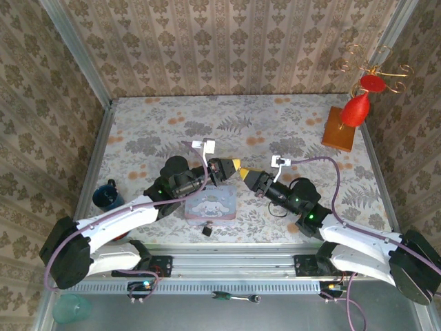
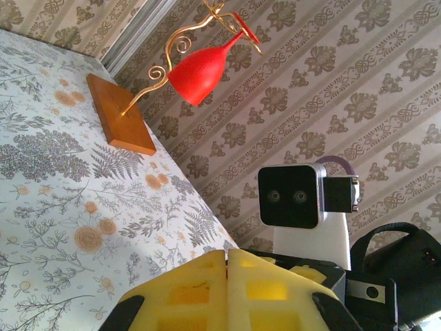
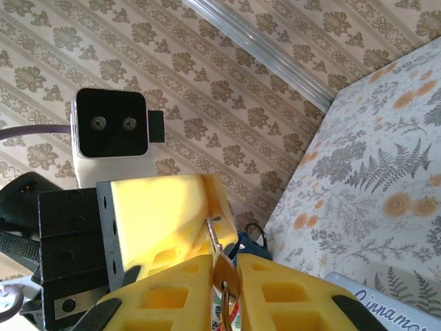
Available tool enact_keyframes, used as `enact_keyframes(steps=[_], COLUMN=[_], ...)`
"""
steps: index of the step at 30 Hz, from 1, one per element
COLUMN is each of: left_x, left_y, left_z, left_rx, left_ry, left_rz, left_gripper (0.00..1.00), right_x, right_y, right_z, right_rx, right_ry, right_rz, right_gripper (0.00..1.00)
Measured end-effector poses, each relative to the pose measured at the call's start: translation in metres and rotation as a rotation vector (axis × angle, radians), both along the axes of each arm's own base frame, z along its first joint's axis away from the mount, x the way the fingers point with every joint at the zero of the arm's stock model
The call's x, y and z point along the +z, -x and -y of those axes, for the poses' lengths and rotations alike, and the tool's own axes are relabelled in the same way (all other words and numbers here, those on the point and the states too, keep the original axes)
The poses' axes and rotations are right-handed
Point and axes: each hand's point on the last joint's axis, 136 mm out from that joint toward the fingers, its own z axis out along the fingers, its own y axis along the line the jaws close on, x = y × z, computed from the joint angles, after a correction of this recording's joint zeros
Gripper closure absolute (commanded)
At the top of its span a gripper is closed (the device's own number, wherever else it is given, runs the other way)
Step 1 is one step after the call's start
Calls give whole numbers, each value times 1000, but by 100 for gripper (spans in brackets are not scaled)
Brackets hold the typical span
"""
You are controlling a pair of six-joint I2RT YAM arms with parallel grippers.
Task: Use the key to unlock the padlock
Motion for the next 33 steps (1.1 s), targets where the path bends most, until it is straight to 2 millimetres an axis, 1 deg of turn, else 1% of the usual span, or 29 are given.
enact_keyframes(steps=[2,6,18,23,30,31,33], left_x=[0,0,-1,0,2,2,2], left_y=[0,0,0,0,-2,-2,-3], left_z=[0,0,0,0,-1,-1,-1], left_rx=[0,0,0,0,14,15,22], left_ry=[0,0,0,4,12,13,13], left_rz=[0,0,0,3,9,10,10], left_gripper=[100,100,100,100,100,99,92], right_x=[0,0,0,0,2,2,3], right_y=[0,0,1,1,0,0,-1], right_z=[0,0,0,-1,-1,-2,-2], right_rx=[1,1,7,10,11,11,10], right_ry=[-2,-6,-15,-15,-15,-13,-8], right_rz=[-1,-6,-19,-18,-19,-19,-24], right_gripper=[83,78,80,84,99,100,100])
